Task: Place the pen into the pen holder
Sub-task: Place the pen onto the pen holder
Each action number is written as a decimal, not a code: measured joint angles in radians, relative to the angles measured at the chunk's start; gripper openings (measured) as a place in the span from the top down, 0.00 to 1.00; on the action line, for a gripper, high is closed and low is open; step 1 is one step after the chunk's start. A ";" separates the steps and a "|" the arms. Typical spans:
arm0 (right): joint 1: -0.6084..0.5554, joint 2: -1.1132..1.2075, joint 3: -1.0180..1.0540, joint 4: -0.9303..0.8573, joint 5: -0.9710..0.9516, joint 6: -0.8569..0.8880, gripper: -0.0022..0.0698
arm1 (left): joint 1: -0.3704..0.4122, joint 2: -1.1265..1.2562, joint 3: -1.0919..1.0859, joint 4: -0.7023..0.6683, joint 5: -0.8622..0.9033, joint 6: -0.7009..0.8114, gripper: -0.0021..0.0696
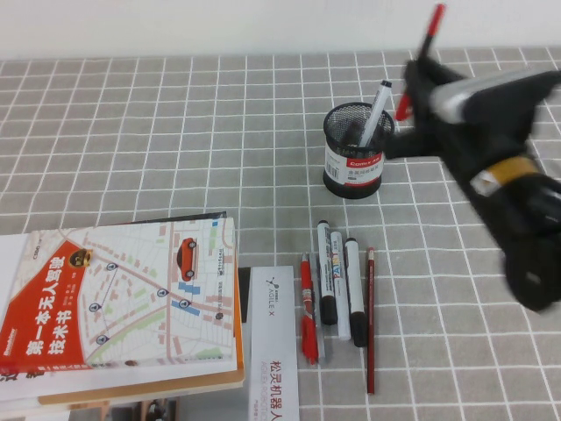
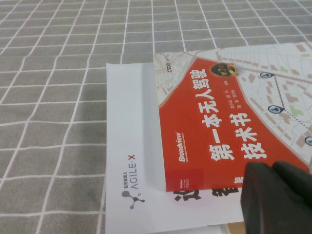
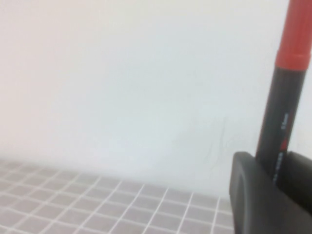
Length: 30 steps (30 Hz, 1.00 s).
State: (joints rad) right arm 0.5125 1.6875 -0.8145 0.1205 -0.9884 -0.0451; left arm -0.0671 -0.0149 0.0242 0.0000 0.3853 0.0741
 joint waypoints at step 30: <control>-0.025 0.238 -0.324 0.003 0.261 -0.004 0.74 | 0.000 0.000 0.000 0.000 0.000 0.000 0.98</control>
State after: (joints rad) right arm 0.4871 1.9258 -1.1388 0.1235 -0.7278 -0.0494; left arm -0.0671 -0.0149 0.0242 0.0000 0.3853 0.0741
